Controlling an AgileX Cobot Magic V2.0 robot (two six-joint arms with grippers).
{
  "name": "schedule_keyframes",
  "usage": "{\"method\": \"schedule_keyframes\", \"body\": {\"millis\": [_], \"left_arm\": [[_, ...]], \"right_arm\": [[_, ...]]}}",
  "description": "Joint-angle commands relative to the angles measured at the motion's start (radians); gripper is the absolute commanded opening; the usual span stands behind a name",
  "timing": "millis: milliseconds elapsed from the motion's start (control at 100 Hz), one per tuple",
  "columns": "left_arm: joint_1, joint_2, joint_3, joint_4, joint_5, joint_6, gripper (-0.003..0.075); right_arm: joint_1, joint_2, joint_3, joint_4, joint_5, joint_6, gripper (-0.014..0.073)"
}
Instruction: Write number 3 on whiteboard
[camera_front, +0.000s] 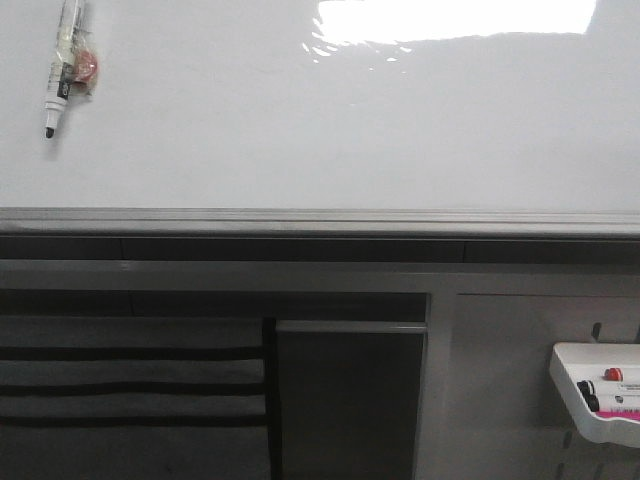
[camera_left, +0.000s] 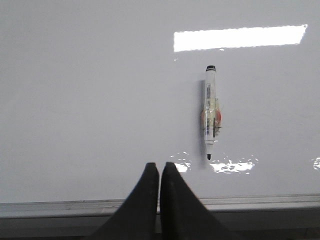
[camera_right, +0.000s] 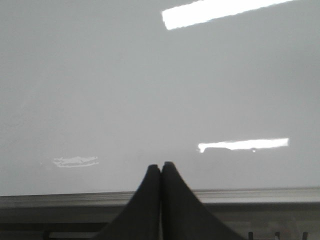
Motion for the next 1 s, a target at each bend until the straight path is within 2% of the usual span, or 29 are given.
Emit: {"method": "schedule_keyframes", "body": {"millis": [0,190,290,650,690,740,810,820,830,850,910,990], "left_arm": [[-0.007,0.090,-0.137,-0.015,0.051,-0.010,-0.0020],[-0.007,0.267,-0.338,-0.015,0.209,0.037,-0.0020],[-0.007,0.318,-0.373,-0.015,0.219,0.037,-0.0020],[-0.007,0.422,-0.371,-0.017,0.207,0.042,-0.0013],[-0.007,0.432,-0.371,-0.017,0.205,0.053,0.0012],[-0.007,0.447,-0.371,-0.017,0.198,0.079,0.0081],[-0.007,0.473,-0.371,-0.017,0.180,0.113,0.0226],[-0.007,0.479,-0.371,-0.017,0.175,0.115,0.0273],[-0.007,0.481,-0.371,-0.020,0.175,0.118,0.0273],[-0.009,0.492,-0.371,-0.027,0.164,0.118,0.0342],[-0.023,0.519,-0.371,-0.051,0.142,0.118,0.0409],[-0.050,0.570,-0.371,-0.057,0.116,0.129,0.0428]], "right_arm": [[-0.004,0.092,-0.109,0.004,-0.022,-0.048,-0.0069],[-0.004,0.324,-0.300,0.003,0.188,-0.184,-0.0069],[-0.004,0.418,-0.371,0.003,0.284,-0.186,-0.0069],[-0.004,0.616,-0.378,0.003,0.285,-0.186,-0.0057],[-0.004,0.628,-0.378,0.003,0.275,-0.186,-0.0022],[-0.002,0.642,-0.380,0.005,0.271,-0.194,0.0050],[0.005,0.661,-0.390,0.037,0.268,-0.209,0.0201],[0.008,0.663,-0.392,0.041,0.268,-0.212,0.0216],[0.008,0.666,-0.392,0.047,0.268,-0.212,0.0245],[0.012,0.674,-0.397,0.059,0.263,-0.212,0.0286],[0.026,0.690,-0.413,0.101,0.258,-0.219,0.0365],[0.066,0.719,-0.441,0.159,0.262,-0.262,0.0365]]}}
